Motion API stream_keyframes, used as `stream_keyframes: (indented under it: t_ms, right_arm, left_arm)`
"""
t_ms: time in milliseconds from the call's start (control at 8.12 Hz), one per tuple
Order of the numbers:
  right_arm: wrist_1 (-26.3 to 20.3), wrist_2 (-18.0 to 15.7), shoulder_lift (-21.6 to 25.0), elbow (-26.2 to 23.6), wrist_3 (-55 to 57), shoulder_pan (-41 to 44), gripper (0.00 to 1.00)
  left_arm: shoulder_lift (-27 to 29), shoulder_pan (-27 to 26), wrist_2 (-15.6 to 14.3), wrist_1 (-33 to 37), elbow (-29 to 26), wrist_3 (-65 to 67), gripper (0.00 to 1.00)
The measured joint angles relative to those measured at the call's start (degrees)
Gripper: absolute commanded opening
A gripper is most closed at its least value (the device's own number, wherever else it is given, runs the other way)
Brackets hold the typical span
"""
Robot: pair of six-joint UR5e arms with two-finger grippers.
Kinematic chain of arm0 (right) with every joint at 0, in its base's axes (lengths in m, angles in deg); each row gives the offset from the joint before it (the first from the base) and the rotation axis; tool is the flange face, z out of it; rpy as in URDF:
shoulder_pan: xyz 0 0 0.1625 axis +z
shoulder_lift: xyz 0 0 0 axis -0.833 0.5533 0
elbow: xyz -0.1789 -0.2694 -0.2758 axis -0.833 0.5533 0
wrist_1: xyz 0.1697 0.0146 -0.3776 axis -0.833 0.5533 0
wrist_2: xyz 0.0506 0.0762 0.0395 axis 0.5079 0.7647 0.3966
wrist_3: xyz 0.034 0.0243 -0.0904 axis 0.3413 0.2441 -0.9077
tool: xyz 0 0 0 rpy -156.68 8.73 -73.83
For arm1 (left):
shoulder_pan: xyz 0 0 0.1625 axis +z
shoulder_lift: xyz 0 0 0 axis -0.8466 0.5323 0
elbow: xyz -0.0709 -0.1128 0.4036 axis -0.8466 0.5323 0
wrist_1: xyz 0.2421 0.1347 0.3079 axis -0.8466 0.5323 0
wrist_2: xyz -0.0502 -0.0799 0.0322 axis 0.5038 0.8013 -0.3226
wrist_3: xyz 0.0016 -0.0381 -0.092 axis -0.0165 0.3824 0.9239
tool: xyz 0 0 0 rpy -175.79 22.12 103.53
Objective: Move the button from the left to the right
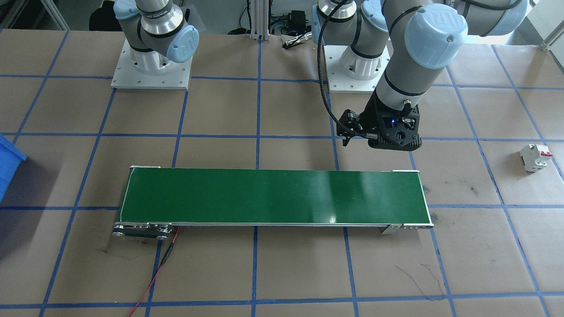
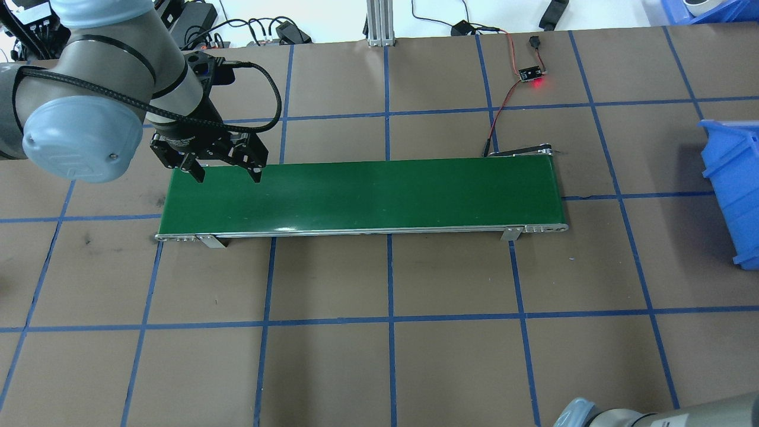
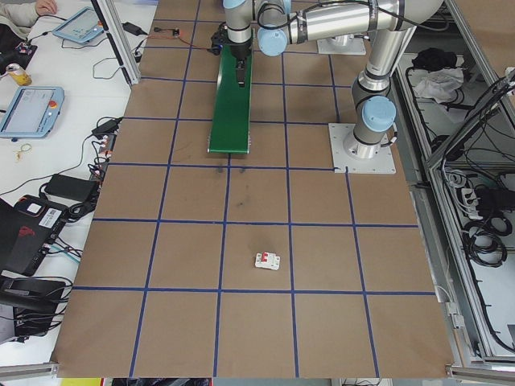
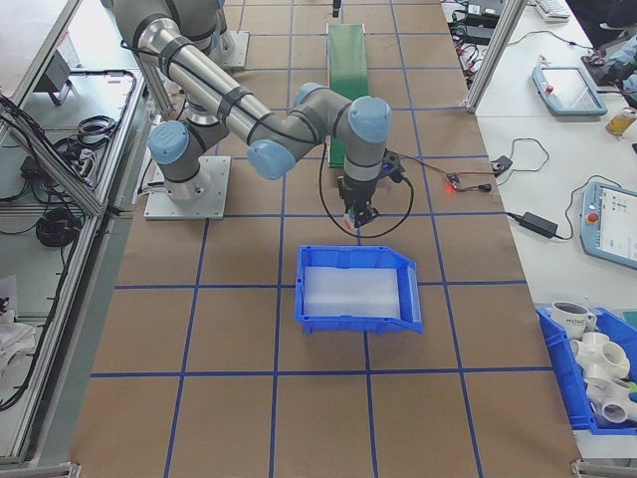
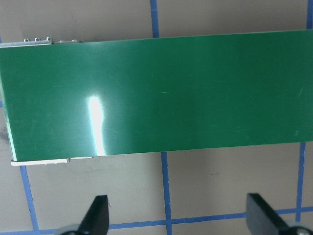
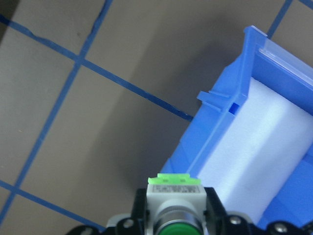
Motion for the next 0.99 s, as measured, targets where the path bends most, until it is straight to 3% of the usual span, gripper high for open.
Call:
stream_keyframes:
  t_ms: [493, 862, 986]
  right_arm:
    - [12.6, 2.1, -9.9, 0.3, -31.1, -7.5, 0.0]
    - [14.8, 2.2, -15.6, -0.3, -44.4, -9.9, 0.0]
    - [15.0, 2.0, -16.2, -0.5, -46.7, -10.1, 0.07]
  left_arm:
    - [0.0, 0.0, 0.0, -0.1, 0.0, 0.0, 1.0]
    - [0.0, -0.1, -0.2, -0.2, -0.1, -0.5, 1.0]
    - [0.0, -0.1, -0.2, -0.2, -0.1, -0.6, 1.0]
